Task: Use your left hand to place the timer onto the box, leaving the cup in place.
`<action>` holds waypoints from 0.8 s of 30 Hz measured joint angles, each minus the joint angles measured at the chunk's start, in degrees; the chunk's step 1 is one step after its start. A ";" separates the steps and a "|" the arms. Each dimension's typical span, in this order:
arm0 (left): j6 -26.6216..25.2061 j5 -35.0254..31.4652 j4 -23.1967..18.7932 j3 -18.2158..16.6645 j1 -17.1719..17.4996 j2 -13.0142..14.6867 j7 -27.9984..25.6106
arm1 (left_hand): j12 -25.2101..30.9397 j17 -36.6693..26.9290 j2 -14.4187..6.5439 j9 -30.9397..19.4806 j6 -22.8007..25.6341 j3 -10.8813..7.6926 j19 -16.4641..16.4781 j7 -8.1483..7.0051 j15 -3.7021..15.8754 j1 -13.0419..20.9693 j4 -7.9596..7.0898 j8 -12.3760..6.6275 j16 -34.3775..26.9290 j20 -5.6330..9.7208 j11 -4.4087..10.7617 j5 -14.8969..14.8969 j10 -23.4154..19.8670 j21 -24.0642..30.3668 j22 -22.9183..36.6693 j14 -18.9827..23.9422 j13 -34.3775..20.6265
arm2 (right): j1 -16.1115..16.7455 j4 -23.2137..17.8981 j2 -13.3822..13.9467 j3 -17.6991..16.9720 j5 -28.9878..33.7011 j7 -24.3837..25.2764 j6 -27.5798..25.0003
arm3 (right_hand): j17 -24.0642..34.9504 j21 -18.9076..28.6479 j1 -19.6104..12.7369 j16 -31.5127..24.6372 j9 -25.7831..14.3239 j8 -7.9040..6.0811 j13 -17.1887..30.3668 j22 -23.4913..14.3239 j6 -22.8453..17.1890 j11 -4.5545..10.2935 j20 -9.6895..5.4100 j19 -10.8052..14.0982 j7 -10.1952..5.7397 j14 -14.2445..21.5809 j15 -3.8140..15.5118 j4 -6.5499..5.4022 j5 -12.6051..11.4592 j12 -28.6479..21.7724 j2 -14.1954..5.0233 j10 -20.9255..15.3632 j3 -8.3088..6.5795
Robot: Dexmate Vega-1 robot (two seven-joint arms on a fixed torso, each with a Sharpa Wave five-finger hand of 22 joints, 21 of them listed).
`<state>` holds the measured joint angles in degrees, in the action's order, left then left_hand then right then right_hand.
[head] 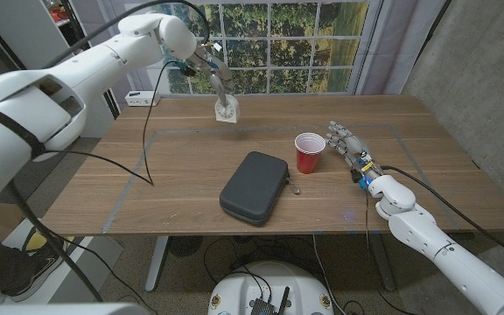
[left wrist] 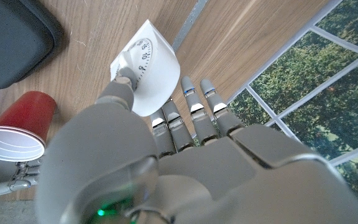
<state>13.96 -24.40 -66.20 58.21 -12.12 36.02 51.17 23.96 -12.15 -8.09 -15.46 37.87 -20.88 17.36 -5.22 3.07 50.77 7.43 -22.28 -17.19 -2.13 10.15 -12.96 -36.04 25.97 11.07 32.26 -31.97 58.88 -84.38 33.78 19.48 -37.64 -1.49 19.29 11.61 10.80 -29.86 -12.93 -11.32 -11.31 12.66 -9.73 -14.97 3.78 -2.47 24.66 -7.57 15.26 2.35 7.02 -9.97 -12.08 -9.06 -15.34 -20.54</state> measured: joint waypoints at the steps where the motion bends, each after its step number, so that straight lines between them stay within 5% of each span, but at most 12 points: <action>1: -0.05 -0.04 -1.11 -0.67 0.06 0.25 0.38 | 0.00 0.00 0.00 0.00 0.00 0.00 0.00 0.00 0.00 0.00 0.00 0.00 0.00 0.00 0.00 0.00 0.00 0.00 0.00 0.00 -0.28 | 0.12 -0.06 0.01 -0.04 0.00 0.01 0.09 | 0.00 0.00 0.00 0.00 0.00 0.00 0.00 0.00 0.00 0.00 0.00 0.00 0.00 0.00 0.00 0.00 0.00 0.00 0.00 0.00 0.00; 24: 1.37 5.07 -12.87 -8.30 3.19 3.42 6.91 | 0.21 -0.26 0.01 0.01 0.50 0.00 0.18 0.12 0.01 0.01 0.00 -0.13 0.24 0.19 -0.20 0.22 -0.40 0.53 -0.01 0.81 -0.82 | 1.82 -1.46 -0.29 -0.37 1.08 1.62 1.92 | -0.01 0.00 0.00 0.00 0.00 0.00 0.28 0.00 -0.20 0.00 0.00 0.00 -0.20 0.00 0.00 -0.24 -0.24 0.00 0.00 0.00 0.24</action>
<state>15.33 -19.33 -79.07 49.91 -8.93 39.44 58.08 24.17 -12.40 -8.09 -15.45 38.37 -20.88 17.54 -5.10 3.07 50.78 7.42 -22.41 -16.95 -1.94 9.95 -12.74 -36.43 26.50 11.06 33.07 -32.79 60.70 -85.84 33.48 19.11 -36.56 0.14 21.21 11.60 10.80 -29.86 -12.93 -11.32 -11.31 12.93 -9.73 -15.18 3.78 -2.47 24.66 -7.78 15.26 2.35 6.78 -10.20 -12.08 -9.06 -15.34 -20.30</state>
